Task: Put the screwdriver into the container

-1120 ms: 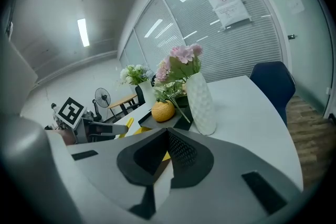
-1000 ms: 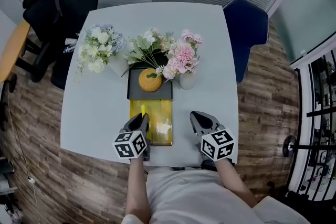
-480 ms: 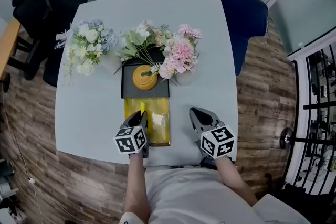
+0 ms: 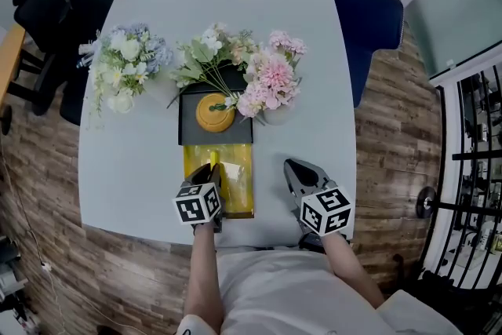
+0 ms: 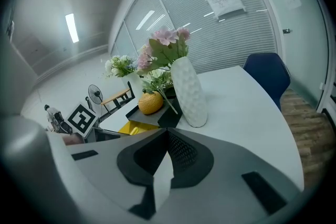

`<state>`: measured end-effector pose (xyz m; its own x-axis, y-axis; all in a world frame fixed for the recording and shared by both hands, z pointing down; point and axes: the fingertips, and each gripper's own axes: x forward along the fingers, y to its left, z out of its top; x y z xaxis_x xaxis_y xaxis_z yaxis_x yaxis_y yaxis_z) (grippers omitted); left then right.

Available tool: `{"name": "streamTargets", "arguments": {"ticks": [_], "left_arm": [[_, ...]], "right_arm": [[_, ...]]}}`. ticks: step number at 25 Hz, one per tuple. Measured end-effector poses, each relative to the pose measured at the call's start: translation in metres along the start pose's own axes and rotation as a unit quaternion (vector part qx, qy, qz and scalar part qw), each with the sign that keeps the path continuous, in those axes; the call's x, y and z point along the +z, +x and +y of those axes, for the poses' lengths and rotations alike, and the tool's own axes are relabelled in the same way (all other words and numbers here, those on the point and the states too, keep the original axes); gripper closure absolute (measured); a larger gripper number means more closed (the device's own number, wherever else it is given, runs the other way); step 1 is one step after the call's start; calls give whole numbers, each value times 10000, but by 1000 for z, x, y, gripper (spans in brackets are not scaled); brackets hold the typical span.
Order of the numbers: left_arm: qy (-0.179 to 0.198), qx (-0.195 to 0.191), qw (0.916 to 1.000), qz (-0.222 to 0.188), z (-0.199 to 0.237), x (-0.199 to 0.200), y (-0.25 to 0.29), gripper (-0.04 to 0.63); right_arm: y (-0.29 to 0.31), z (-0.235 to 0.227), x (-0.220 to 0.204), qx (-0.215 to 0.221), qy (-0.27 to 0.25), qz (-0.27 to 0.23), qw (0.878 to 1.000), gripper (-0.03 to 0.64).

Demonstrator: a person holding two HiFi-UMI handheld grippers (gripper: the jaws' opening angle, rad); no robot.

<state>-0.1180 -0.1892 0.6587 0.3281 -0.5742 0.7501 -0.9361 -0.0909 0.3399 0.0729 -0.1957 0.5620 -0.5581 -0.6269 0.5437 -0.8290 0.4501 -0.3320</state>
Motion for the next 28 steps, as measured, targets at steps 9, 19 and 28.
{"name": "streamTargets", "arguments": {"ticks": [9, 19, 28], "left_arm": [[114, 120, 9996, 241, 1, -8, 12, 528], [253, 300, 9985, 370, 2, -12, 18, 528], [401, 420, 9975, 396, 2, -13, 20, 523]], "right_arm": [[7, -5, -4, -28, -18, 78, 10000, 601], [6, -10, -5, -67, 37, 90, 9999, 601], [4, -12, -5, -77, 58, 67, 9999, 601]]}}
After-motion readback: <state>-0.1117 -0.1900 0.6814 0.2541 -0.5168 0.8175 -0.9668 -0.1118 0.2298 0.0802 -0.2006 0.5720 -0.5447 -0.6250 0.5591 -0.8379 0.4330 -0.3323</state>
